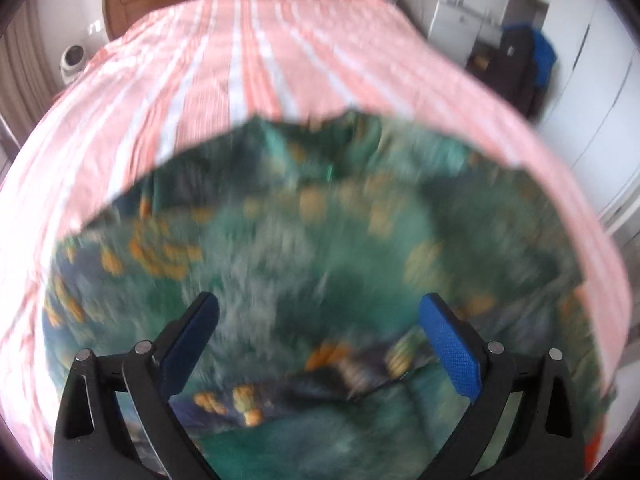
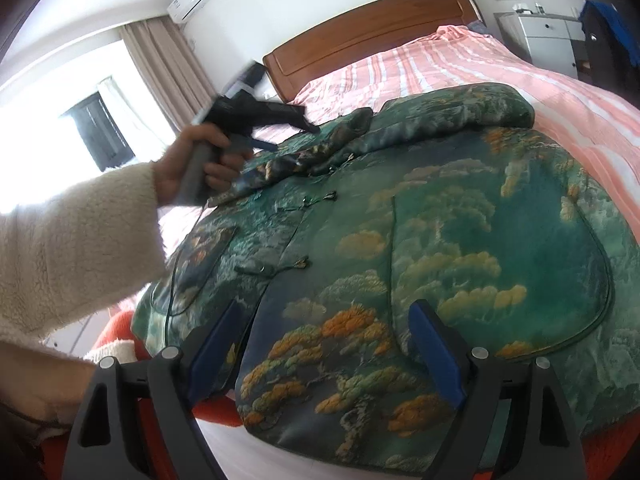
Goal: Fold large clothes
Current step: 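Lay the held fabric over the jacket near the collar and open the left gripper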
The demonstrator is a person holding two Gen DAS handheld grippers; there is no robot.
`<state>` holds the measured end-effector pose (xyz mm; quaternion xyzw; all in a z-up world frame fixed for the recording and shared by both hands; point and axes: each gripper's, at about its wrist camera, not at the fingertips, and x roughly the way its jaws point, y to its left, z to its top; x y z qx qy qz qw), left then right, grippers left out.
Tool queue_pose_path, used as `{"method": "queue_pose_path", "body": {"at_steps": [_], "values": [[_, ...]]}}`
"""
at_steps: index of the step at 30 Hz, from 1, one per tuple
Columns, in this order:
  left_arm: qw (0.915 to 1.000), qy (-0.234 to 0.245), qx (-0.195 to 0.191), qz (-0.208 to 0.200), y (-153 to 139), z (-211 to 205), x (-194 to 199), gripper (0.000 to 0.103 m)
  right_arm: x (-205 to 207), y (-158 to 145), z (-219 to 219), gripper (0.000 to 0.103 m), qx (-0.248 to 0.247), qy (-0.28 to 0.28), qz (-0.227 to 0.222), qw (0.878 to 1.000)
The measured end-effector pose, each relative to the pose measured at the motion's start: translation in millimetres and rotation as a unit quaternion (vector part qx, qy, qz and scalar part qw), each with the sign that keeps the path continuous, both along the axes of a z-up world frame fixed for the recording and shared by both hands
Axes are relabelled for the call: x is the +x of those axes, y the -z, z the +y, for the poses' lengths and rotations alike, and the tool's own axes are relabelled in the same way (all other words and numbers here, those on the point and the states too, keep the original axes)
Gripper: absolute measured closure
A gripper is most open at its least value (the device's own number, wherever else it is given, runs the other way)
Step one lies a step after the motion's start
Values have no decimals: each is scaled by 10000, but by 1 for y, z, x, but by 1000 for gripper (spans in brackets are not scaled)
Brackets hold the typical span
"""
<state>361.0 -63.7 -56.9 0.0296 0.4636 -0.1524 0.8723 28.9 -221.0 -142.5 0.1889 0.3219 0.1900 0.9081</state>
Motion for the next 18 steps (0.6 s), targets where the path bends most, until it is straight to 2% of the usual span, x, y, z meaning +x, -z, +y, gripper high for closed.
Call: {"method": "queue_pose_path", "body": {"at_steps": [2,4,7,9,11,12,15,18], "values": [[9998,-34,-107,-147,-11,-5,8,2,3,2,-1,18,28,9,53,10000],[9997,-133,-31,-219,-10,-13,19,2,4,3,1,18,19,4,92,10000],[9989,-358,281,77,21,-23,37,2,2,3,-1,18,36,15,74,10000],[9963,-415,599,447,54,-23,40,2,2,4,-2,18,48,25,97,9999],[9956,-399,755,393,68,-26,37,1,1,4,-3,18,58,25,106,9999],[9962,-398,750,218,67,-25,31,1,1,3,-3,18,59,21,96,9999],[9968,-431,666,112,50,-17,18,2,0,1,-4,18,54,15,52,10000],[9982,-324,483,-161,22,1,-10,2,0,0,-5,18,77,8,10,10000]]}}
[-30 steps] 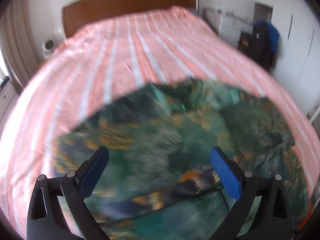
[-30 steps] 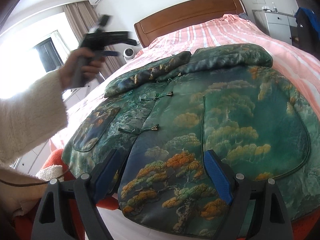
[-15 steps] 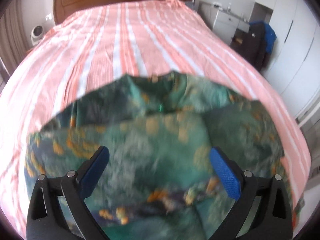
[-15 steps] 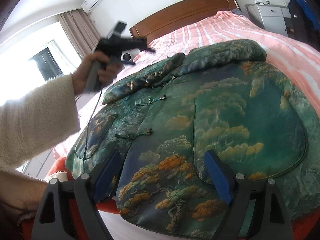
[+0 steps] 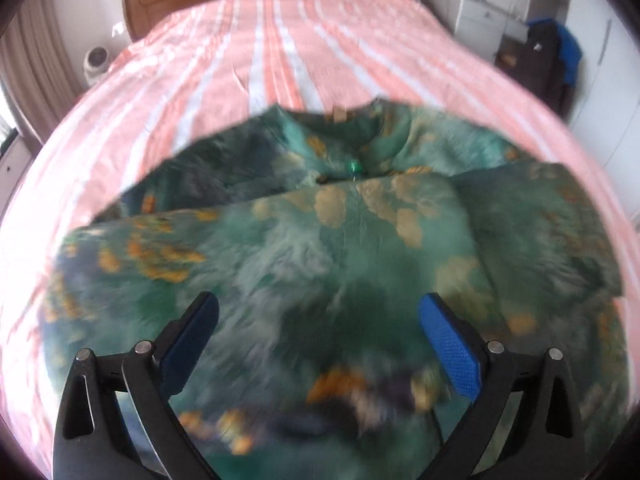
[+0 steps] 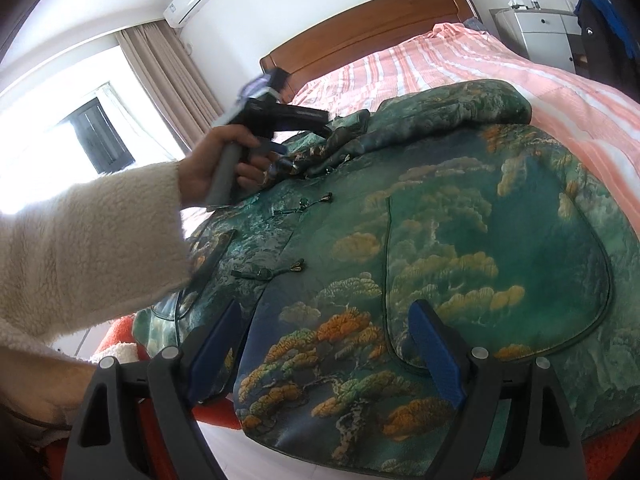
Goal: Fold large clothes
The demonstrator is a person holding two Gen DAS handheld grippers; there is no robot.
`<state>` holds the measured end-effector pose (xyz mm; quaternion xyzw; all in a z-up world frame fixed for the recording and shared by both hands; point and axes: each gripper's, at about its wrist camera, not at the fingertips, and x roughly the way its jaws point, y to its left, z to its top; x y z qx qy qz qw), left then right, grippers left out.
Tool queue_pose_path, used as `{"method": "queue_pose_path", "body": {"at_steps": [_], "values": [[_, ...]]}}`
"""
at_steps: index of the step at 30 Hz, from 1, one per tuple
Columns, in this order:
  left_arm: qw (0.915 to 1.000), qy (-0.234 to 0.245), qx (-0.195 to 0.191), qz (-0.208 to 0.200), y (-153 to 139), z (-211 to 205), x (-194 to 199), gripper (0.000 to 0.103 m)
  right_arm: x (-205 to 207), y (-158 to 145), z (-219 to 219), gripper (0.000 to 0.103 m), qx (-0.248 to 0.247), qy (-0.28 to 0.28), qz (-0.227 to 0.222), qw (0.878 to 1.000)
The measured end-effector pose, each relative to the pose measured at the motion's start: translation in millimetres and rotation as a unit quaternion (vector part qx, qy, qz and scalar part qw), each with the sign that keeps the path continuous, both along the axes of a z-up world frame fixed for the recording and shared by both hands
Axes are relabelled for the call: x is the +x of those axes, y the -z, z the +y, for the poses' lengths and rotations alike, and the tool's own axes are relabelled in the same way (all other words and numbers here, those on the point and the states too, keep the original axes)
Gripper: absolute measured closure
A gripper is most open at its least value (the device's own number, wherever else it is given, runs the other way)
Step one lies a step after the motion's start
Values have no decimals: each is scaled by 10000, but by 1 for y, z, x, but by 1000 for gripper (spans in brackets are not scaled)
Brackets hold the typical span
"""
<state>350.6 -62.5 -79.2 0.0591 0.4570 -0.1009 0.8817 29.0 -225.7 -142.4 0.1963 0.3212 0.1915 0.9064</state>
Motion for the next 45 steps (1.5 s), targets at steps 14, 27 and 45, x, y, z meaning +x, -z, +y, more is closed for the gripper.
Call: {"method": "queue_pose_path", "body": {"at_steps": [14,27,45], "values": [[9378,1054,3246,-634,-71,142,-210,1,-1,-5,10,14,-240,-28,-108,9996],[9990,326,-299,-74,15,98,-276,1,-9,-7,41,11,-1023,-120,-195,9945],[9926,-1112,-392,-289,19,151,-270,1,-7,-3,45,10,-1189,-65,-145,9928]]}}
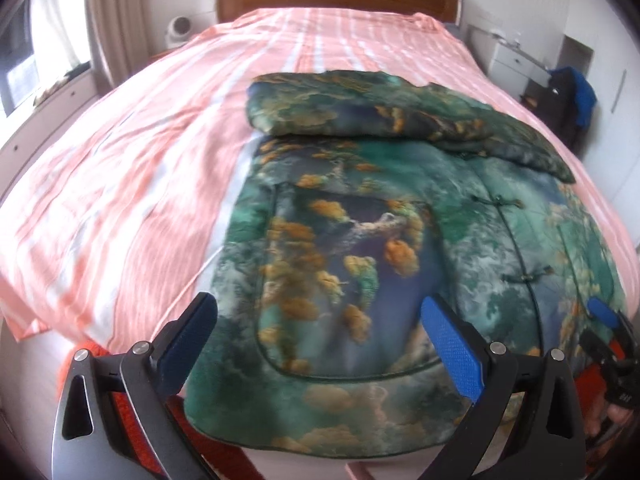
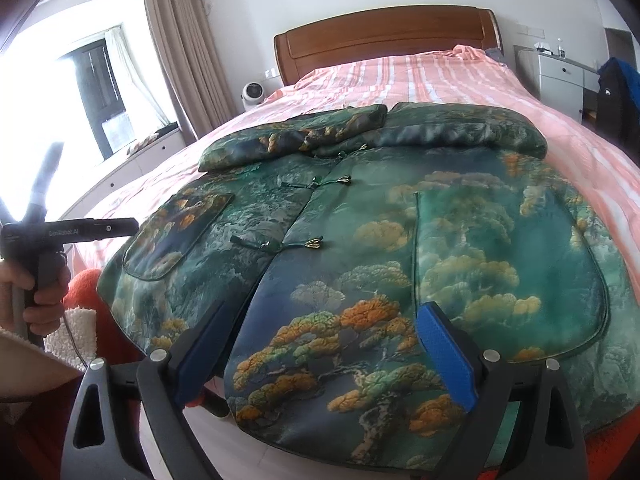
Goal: Fold large clothes
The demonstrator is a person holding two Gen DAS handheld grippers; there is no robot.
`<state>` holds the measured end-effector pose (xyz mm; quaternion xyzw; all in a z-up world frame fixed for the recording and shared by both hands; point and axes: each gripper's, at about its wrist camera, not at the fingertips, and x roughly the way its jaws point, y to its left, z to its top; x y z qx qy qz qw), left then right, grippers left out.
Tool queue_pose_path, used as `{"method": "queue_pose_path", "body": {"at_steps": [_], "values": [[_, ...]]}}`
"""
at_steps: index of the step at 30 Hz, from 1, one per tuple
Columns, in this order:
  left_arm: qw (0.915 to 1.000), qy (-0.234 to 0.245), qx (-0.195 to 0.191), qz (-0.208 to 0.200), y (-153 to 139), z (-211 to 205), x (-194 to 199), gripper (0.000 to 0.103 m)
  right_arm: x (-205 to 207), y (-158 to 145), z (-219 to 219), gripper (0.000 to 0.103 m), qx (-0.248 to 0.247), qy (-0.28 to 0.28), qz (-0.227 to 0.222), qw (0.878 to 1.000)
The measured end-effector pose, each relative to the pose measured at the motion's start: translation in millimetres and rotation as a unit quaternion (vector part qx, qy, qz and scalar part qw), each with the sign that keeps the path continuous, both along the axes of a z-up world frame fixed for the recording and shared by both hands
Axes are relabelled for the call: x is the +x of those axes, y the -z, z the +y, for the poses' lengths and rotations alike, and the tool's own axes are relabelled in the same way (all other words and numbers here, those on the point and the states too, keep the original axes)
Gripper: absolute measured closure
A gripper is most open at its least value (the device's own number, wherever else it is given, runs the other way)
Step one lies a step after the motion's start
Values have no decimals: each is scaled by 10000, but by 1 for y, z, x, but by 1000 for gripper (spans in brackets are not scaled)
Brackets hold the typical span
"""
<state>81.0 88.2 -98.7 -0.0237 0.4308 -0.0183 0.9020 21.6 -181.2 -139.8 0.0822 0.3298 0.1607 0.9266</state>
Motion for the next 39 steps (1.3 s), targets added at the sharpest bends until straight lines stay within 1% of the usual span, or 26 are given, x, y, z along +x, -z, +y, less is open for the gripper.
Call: {"method": "queue_pose_path", "body": {"at_steps": [5,8,10,14,18,21,28,39], "values": [[9996,-277,-2,59,6,21,2,1,3,3,-6,10,92,144,104,9998],[9991,-398,-97,86,11,32,2,1,4,3,-2,10,2,151,109,9998],[9991,-417,-85,35,13,34,0,1,4,3,2,10,-67,112,85,9999],[9989,-443,131,-115,16,30,-4,1,2,2,10,10,-229,44,5,9997],[9984,-481,205,-216,14,28,-3,1,-1,-2,13,10,-339,23,-165,9993],[9979,-554,213,-247,14,29,-2,1,1,0,11,10,-318,18,-138,9994],[9970,-627,369,-267,16,27,0,1,4,3,3,10,-170,90,-63,9998],[9962,-681,441,-300,18,28,0,1,5,4,5,10,-187,65,-56,9998]]}}
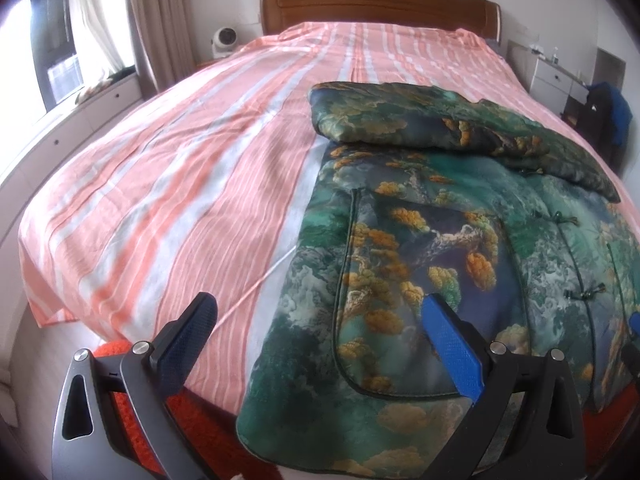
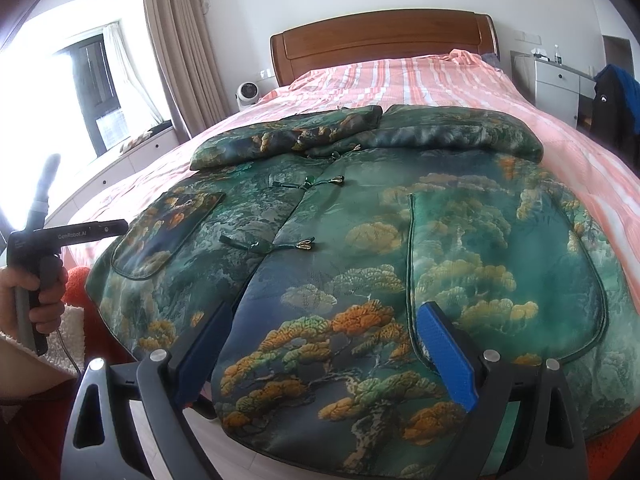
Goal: Fold large clothes
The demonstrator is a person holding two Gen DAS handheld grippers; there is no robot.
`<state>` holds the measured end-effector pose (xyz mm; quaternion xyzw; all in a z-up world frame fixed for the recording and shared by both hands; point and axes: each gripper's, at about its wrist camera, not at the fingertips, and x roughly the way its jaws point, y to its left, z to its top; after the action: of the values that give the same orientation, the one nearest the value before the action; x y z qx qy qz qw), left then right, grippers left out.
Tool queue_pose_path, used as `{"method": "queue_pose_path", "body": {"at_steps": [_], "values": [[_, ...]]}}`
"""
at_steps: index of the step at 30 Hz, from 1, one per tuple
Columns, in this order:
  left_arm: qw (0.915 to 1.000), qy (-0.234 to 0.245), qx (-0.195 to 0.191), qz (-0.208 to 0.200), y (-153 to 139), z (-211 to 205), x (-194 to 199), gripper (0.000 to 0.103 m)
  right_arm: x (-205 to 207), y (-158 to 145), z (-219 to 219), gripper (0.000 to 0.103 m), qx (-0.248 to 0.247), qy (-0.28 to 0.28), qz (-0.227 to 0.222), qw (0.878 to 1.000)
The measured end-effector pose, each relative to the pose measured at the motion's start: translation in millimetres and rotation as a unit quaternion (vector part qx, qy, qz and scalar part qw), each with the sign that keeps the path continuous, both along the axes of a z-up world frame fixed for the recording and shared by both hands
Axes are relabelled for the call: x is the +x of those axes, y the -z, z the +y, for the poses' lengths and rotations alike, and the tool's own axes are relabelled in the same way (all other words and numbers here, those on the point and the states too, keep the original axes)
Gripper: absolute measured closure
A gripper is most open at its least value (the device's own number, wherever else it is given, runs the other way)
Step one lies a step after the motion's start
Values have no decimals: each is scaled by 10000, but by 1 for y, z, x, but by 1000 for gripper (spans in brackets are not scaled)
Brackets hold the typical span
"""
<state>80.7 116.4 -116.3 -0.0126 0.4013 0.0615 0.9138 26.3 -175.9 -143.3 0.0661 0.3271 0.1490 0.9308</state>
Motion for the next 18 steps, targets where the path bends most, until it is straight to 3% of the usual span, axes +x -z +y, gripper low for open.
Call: {"method": "queue_pose_path", "body": {"at_steps": [9,15,18], "values": [[9999,-73,75,35,-2,7,4,1,-2,-3,-4,10,82,52,-62,9999],[9996,-155,-227,37,-5,27,5,1,-1,-10,-37,10,404,637,-57,9971],[9997,-85,-193,113,-1,27,4,1,-1,-9,-54,10,578,998,-13,9933]]}}
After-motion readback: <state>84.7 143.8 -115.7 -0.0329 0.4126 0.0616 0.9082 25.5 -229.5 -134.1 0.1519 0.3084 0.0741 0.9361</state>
